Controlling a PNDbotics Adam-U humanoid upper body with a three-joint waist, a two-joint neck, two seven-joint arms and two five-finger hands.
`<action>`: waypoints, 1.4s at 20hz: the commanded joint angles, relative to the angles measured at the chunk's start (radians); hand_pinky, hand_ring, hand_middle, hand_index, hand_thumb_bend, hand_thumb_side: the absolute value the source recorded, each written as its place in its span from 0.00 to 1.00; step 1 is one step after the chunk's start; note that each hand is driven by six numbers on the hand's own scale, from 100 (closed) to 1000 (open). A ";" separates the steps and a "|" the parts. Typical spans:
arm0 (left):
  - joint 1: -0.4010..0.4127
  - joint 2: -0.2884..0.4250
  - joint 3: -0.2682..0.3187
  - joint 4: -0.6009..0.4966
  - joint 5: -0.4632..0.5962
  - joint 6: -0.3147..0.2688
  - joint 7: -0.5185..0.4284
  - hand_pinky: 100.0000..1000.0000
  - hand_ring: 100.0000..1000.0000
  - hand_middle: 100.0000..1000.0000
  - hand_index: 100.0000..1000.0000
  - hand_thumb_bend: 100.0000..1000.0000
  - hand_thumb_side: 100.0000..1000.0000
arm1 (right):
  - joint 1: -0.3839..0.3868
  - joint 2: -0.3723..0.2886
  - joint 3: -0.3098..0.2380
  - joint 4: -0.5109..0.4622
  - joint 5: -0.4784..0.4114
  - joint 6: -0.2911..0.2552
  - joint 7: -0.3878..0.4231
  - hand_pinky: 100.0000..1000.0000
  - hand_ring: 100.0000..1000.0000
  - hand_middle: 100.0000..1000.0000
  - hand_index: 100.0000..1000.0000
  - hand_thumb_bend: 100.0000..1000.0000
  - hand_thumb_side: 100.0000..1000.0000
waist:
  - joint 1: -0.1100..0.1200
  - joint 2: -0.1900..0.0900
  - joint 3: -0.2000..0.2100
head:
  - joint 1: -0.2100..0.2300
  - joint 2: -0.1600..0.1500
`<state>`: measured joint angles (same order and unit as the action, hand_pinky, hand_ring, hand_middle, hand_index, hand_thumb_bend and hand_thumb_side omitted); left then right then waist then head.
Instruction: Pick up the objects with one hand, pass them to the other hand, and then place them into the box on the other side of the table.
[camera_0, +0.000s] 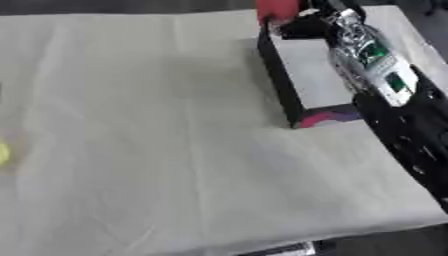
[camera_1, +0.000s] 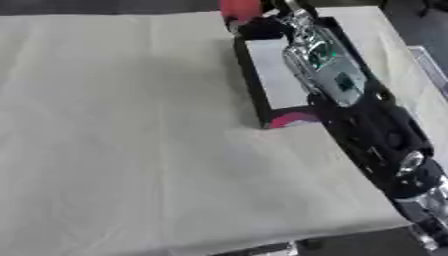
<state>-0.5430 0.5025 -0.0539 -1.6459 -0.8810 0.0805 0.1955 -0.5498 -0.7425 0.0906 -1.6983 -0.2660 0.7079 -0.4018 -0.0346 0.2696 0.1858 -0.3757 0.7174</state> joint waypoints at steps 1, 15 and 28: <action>-0.003 0.066 0.041 -0.052 0.057 0.029 -0.039 0.74 0.59 0.61 0.81 0.29 0.37 | 0.013 -0.122 -0.051 0.028 0.044 0.018 0.012 0.77 0.53 0.27 0.48 0.29 0.00 | 0.006 -0.018 0.003 | -0.029 -0.019; 0.003 0.162 0.115 -0.065 0.296 0.088 0.001 0.75 0.59 0.60 0.81 0.29 0.35 | 0.058 -0.246 0.005 0.145 0.277 -0.097 0.241 0.81 0.69 0.56 0.72 0.29 0.00 | 0.011 -0.012 0.020 | -0.015 -0.027; -0.004 0.216 0.133 -0.030 0.420 0.079 0.036 0.75 0.60 0.61 0.82 0.29 0.35 | 0.051 -0.284 0.010 0.217 0.502 -0.263 0.465 0.89 0.89 0.81 0.96 0.55 0.06 | 0.008 -0.009 0.030 | -0.007 -0.027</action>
<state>-0.5292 0.6763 0.0619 -1.6694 -0.4677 0.1602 0.2270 -0.4847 -0.9810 0.1177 -1.4804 0.2098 0.4573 0.0421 -0.0279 0.2751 0.2158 -0.3851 0.7006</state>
